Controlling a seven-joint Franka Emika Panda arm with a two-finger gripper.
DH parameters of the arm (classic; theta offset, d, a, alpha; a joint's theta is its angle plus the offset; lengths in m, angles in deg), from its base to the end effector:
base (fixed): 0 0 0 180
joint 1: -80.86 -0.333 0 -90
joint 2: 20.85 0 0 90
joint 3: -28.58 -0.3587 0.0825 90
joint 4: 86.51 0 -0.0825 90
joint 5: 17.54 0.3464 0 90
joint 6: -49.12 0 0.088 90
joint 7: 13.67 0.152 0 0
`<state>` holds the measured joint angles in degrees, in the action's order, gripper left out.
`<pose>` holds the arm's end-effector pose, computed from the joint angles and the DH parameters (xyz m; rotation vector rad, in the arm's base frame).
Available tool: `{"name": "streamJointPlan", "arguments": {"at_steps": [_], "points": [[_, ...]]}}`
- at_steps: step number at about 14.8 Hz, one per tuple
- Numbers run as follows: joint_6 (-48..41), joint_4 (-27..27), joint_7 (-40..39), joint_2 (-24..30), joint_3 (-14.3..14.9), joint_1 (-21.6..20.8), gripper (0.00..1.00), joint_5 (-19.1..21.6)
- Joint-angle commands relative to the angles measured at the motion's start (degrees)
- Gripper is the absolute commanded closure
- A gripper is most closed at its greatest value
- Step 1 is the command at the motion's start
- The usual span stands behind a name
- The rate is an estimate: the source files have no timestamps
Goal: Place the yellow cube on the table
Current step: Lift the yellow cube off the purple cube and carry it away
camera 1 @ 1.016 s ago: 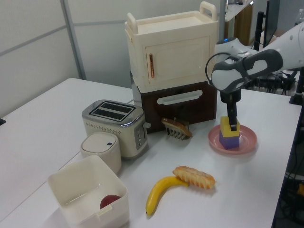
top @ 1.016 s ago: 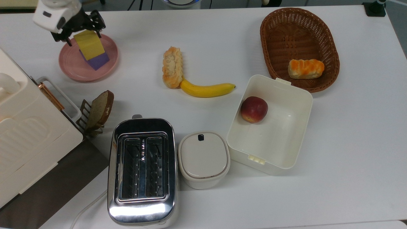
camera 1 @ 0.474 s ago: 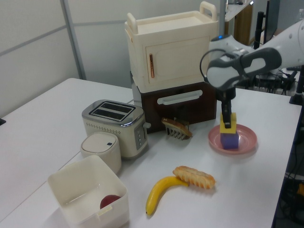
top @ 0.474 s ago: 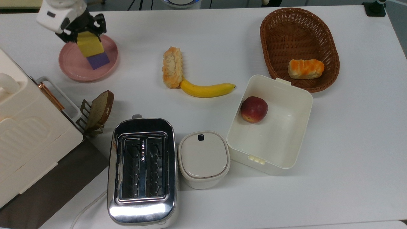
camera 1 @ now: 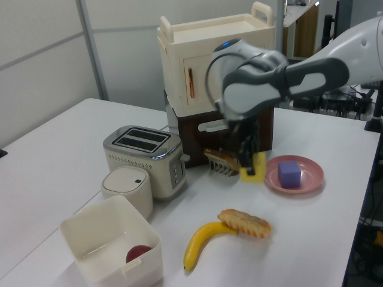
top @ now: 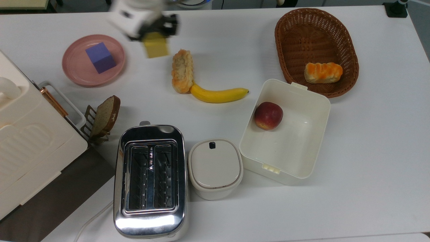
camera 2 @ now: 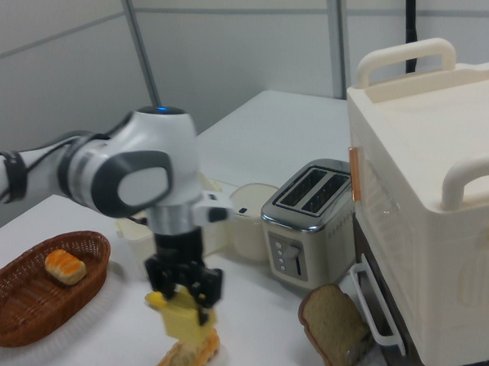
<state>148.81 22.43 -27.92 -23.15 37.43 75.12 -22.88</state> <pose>0.5041 -0.0390 0.4738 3.0412 0.3342 -0.3276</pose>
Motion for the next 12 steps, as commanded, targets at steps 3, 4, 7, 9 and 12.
{"name": "streamJointPlan", "arguments": {"at_steps": [3,4,7,9,12], "points": [[-1.6,1.8,11.9,-2.0,-9.3,-0.1,0.98,-0.1],[-1.5,1.7,12.8,-2.9,-9.9,-0.2,0.96,-0.2],[0.2,1.6,16.8,-5.2,-10.3,-2.8,0.7,-1.1],[0.8,1.5,18.4,-5.2,-10.3,-2.8,0.06,-1.7],[0.8,0.7,18.4,-4.7,-10.2,-2.4,0.0,-1.9]]}}
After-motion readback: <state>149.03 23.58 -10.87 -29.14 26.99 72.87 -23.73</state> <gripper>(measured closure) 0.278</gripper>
